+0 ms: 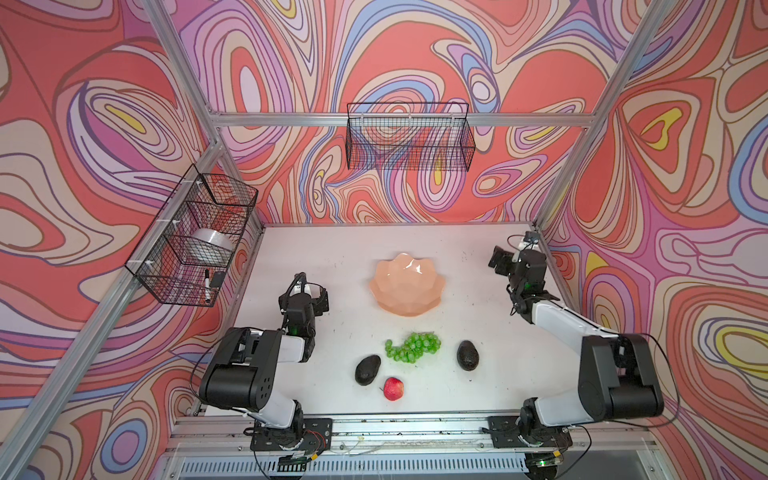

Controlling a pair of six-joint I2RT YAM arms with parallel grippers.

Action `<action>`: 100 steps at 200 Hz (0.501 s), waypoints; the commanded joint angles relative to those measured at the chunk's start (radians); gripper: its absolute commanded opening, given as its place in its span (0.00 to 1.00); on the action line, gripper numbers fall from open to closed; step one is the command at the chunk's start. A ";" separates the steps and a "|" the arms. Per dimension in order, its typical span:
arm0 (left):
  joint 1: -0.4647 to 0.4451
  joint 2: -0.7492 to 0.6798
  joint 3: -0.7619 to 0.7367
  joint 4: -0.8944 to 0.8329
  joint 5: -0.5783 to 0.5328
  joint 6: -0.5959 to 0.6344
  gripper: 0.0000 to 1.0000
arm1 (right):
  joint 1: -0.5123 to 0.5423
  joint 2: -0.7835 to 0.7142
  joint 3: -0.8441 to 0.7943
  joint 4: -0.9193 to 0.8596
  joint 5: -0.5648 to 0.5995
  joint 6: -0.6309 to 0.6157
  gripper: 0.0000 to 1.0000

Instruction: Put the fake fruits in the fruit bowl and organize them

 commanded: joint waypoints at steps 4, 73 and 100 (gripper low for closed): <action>0.005 0.004 0.008 0.007 -0.015 0.001 1.00 | -0.005 -0.095 0.018 -0.369 -0.176 0.137 0.98; 0.004 0.003 0.013 0.000 -0.015 0.001 1.00 | 0.223 -0.430 -0.037 -1.093 -0.092 0.258 0.97; 0.004 0.004 0.013 0.001 -0.015 0.002 1.00 | 0.371 -0.460 -0.058 -1.162 -0.092 0.374 0.95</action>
